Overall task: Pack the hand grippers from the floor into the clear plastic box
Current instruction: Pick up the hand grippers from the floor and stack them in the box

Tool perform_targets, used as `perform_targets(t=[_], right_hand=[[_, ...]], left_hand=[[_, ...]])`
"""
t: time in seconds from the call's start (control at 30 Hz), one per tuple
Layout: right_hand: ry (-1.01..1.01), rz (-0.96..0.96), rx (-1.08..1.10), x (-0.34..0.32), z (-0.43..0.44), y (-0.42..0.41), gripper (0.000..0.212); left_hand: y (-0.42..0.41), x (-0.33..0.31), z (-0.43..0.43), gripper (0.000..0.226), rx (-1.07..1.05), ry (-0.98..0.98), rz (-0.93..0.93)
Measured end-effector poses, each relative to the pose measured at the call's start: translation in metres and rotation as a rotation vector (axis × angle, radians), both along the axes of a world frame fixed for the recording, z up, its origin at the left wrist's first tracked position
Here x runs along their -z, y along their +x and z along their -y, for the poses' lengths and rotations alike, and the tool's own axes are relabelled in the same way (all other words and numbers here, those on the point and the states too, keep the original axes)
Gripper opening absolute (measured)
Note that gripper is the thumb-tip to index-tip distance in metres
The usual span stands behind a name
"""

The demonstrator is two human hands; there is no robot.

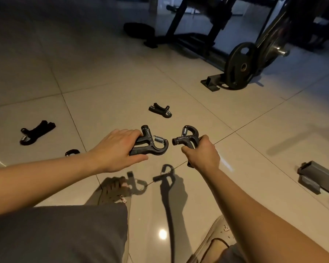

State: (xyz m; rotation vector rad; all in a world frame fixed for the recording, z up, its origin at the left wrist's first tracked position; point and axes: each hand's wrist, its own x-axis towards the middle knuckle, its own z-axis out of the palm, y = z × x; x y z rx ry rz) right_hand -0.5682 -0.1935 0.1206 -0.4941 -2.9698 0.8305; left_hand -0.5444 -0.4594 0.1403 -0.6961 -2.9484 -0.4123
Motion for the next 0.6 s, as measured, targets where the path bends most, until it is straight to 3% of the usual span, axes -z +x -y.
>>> perform_targets(t=[0.33, 0.6], right_hand=[[0.094, -0.184, -0.077, -0.151, -0.065, 0.186, 0.041], [0.118, -0.033, -0.045, -0.255, -0.185, 0.379, 0.044]], left_hand=[[0.129, -0.142, -0.044, 0.054, 0.151, -0.048, -0.048], [0.259, -0.218, -0.162, 0.046, 0.354, -0.033, -0.003]])
